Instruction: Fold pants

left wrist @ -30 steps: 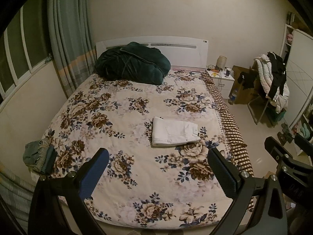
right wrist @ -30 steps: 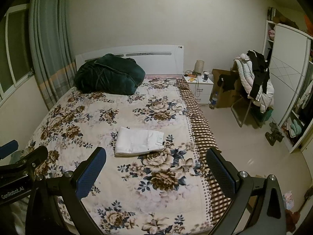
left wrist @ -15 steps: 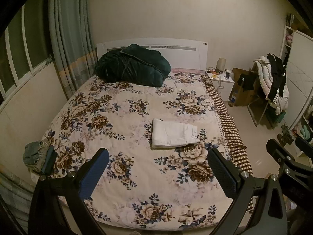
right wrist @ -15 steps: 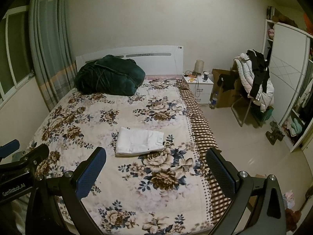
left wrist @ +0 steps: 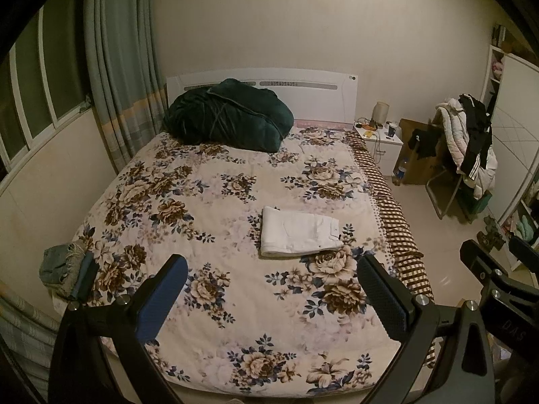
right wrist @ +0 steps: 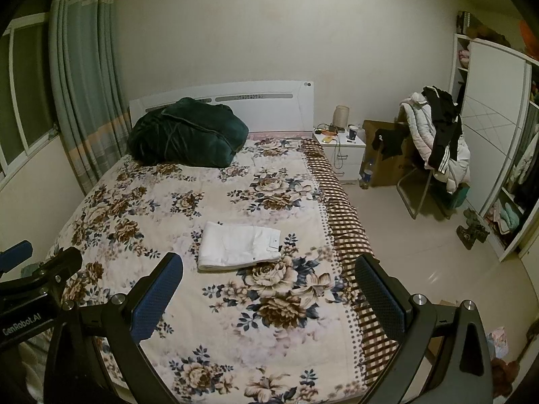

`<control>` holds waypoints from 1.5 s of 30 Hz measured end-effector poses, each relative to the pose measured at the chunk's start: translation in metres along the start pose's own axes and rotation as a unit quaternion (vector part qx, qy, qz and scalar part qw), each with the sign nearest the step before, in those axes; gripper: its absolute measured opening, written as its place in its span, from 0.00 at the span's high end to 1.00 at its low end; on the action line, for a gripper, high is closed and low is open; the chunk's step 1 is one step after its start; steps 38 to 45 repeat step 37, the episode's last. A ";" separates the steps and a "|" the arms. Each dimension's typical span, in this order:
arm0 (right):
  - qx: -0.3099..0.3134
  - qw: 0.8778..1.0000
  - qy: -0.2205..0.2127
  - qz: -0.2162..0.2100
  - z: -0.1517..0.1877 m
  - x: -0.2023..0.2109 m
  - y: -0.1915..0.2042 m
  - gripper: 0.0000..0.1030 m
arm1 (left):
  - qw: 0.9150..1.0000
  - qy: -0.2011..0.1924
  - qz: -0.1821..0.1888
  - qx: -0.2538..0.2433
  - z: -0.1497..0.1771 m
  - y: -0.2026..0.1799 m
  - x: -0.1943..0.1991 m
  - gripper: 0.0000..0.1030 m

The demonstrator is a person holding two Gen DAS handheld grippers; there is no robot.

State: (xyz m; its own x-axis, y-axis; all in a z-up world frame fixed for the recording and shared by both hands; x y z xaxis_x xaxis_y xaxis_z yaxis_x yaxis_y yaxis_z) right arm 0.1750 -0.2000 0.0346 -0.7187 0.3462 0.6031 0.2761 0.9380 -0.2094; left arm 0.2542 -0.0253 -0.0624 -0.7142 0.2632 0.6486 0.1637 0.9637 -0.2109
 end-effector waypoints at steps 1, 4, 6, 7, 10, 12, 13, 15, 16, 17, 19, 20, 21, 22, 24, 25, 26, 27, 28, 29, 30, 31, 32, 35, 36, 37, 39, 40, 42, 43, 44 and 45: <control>0.000 1.000 0.000 0.000 0.000 0.000 0.000 0.00 | 1.000 0.000 0.001 0.001 0.000 0.000 0.000 0.00; 0.000 1.000 -0.001 0.001 0.000 0.000 0.000 0.00 | 1.000 -0.001 0.000 0.001 0.001 0.000 0.001 0.00; -0.001 1.000 0.000 0.000 0.000 0.000 -0.001 0.00 | 1.000 -0.001 0.000 0.000 0.001 0.000 0.000 0.00; 0.000 1.000 0.000 0.000 0.001 0.000 -0.001 0.00 | 1.000 -0.001 0.000 0.000 0.001 0.000 0.000 0.00; -0.001 1.000 0.000 0.001 0.001 0.000 -0.001 0.00 | 1.000 0.000 0.000 0.000 0.001 -0.001 0.000 0.00; -0.002 1.000 -0.001 0.001 0.001 0.001 -0.001 0.00 | 1.000 -0.001 -0.001 0.000 0.000 0.000 0.002 0.00; -0.002 1.000 -0.001 0.001 0.001 0.001 -0.001 0.00 | 1.000 -0.001 -0.002 0.000 0.000 0.000 0.002 0.00; -0.001 1.000 -0.002 0.001 0.001 0.000 -0.001 0.00 | 1.000 -0.001 -0.001 0.000 -0.002 0.000 0.003 0.00; -0.001 1.000 -0.002 0.002 0.000 0.002 -0.001 0.00 | 1.000 -0.001 -0.003 0.000 -0.002 0.001 0.003 0.00; -0.002 1.000 -0.002 0.002 0.001 0.002 -0.001 0.00 | 1.000 -0.002 -0.002 0.000 -0.002 0.000 0.003 0.00; -0.002 1.000 -0.002 0.002 0.001 0.002 -0.001 0.00 | 1.000 -0.001 -0.001 0.000 -0.001 0.000 0.003 0.00; -0.001 1.000 -0.002 0.003 0.001 0.002 -0.002 0.00 | 1.000 -0.001 -0.001 0.000 -0.002 0.001 0.003 0.00; -0.002 1.000 -0.001 0.003 0.001 0.002 -0.002 0.00 | 1.000 -0.002 -0.002 0.000 -0.001 0.000 0.003 0.00; -0.003 1.000 -0.001 0.001 0.001 0.002 -0.001 0.00 | 1.000 -0.002 -0.002 0.000 -0.001 0.000 0.003 0.00; -0.003 1.000 -0.001 0.001 0.000 0.004 0.000 0.00 | 1.000 -0.002 -0.002 0.000 -0.002 0.000 0.003 0.00; -0.003 1.000 -0.002 0.002 0.001 0.004 -0.001 0.00 | 1.000 -0.002 -0.002 0.001 -0.001 0.000 0.003 0.00; -0.003 1.000 -0.002 0.002 0.001 0.004 -0.001 0.00 | 1.000 -0.002 -0.001 0.001 0.000 0.000 0.003 0.00; -0.004 1.000 -0.001 0.002 0.002 0.005 -0.001 0.00 | 1.000 -0.001 0.000 0.001 -0.001 0.000 0.003 0.00; -0.003 1.000 -0.002 0.003 0.002 0.005 -0.001 0.00 | 1.000 -0.001 0.000 0.001 -0.003 0.000 0.004 0.00; -0.004 1.000 -0.001 0.003 0.002 0.005 -0.001 0.00 | 1.000 -0.001 0.000 0.001 -0.004 0.000 0.004 0.00; -0.005 1.000 -0.001 0.002 0.002 0.005 -0.001 0.00 | 1.000 -0.001 0.000 0.001 -0.005 -0.001 0.005 0.00; -0.004 1.000 -0.002 0.003 0.002 0.006 0.000 0.00 | 1.000 -0.001 0.001 0.001 -0.005 -0.001 0.005 0.00; -0.004 1.000 -0.002 0.003 0.002 0.007 0.000 0.00 | 1.000 0.000 0.001 0.001 -0.006 0.000 0.005 0.00; -0.006 1.000 -0.001 0.003 0.003 0.008 0.001 0.00 | 1.000 -0.005 -0.002 -0.002 -0.006 -0.001 0.007 0.00; -0.006 1.000 -0.001 0.004 0.003 0.008 0.001 0.00 | 1.000 -0.006 -0.002 -0.001 -0.006 -0.002 0.007 0.00; -0.006 1.000 -0.002 0.004 0.003 0.008 0.001 0.00 | 1.000 -0.005 0.000 -0.001 -0.006 -0.002 0.007 0.00; -0.006 1.000 -0.002 0.004 0.003 0.008 0.001 0.00 | 1.000 -0.005 0.000 -0.001 -0.006 -0.002 0.007 0.00; -0.006 1.000 -0.002 0.004 0.003 0.008 0.001 0.00 | 1.000 -0.005 0.000 -0.001 -0.006 -0.002 0.007 0.00; -0.006 1.000 -0.002 0.004 0.003 0.008 0.001 0.00 | 1.000 -0.005 0.000 -0.001 -0.006 -0.002 0.007 0.00; -0.006 1.000 -0.002 0.004 0.003 0.008 0.001 0.00 | 1.000 -0.005 0.000 -0.001 -0.006 -0.002 0.007 0.00; -0.006 1.000 -0.002 0.004 0.003 0.008 0.001 0.00 | 1.000 -0.005 0.000 -0.001 -0.006 -0.002 0.007 0.00; -0.006 1.000 -0.002 0.004 0.003 0.008 0.001 0.00 | 1.000 -0.005 0.000 -0.001 -0.006 -0.002 0.007 0.00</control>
Point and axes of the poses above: each gripper's, at about its wrist camera, not at the fingertips, and x roughly against the way its jaws point, y to its left, z to its underside, the point moved 7 cm from there along -x, roughly the way its jaws point, and after that the axes turned 15 degrees about z, right-handed, at the moved point
